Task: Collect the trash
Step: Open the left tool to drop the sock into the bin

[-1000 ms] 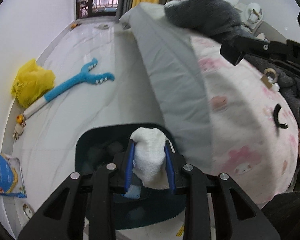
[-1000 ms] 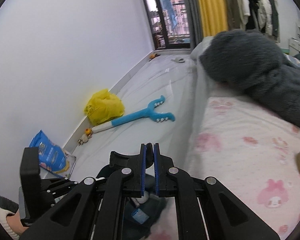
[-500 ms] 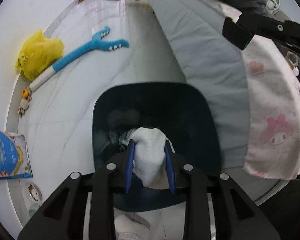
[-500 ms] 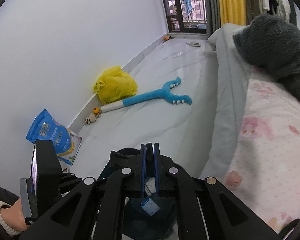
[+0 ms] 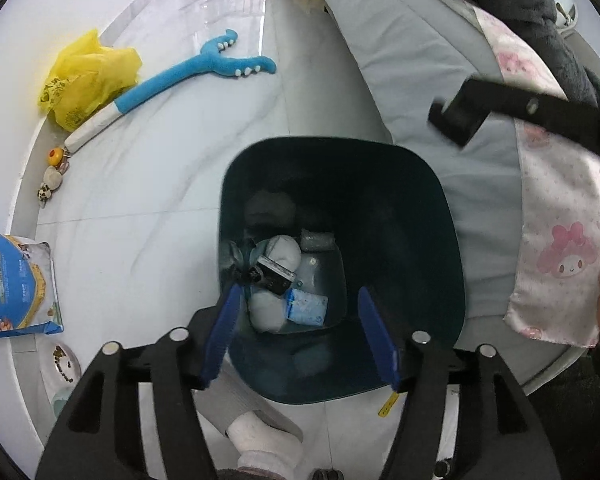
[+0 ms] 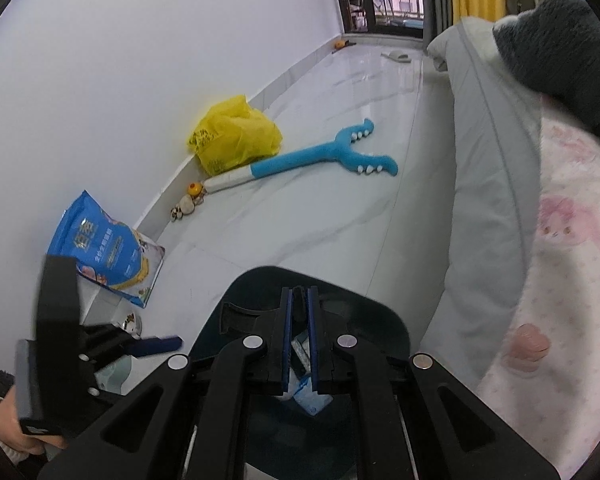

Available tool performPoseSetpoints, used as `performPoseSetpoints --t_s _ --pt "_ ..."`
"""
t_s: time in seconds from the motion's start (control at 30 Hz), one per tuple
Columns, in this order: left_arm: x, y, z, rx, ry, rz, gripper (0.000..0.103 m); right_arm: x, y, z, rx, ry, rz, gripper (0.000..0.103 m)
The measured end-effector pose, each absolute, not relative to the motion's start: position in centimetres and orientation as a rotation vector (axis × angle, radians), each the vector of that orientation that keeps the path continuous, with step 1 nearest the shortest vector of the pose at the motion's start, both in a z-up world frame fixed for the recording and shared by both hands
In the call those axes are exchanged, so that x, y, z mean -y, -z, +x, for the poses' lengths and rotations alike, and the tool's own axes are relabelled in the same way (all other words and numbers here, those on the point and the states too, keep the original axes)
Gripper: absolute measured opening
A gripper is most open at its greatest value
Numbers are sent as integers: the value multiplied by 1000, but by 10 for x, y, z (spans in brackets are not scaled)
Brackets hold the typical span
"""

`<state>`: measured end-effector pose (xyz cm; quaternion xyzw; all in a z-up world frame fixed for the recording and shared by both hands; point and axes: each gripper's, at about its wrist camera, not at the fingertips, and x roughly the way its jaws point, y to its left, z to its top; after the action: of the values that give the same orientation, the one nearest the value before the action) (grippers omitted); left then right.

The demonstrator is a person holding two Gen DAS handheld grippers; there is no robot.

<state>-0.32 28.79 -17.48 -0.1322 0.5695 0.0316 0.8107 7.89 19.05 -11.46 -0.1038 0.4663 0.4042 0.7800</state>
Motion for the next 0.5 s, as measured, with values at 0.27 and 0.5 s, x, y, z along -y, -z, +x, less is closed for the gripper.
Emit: performPoseSetpoints --t_s 0.27,0.5 --pt "-299 154 -8 -1125 -79 -290 66 -203 142 72 -1085 -880 -259 7" --pt "-306 130 -9 -1024 -98 -298 63 -208 170 67 -1171 -882 -267 7"
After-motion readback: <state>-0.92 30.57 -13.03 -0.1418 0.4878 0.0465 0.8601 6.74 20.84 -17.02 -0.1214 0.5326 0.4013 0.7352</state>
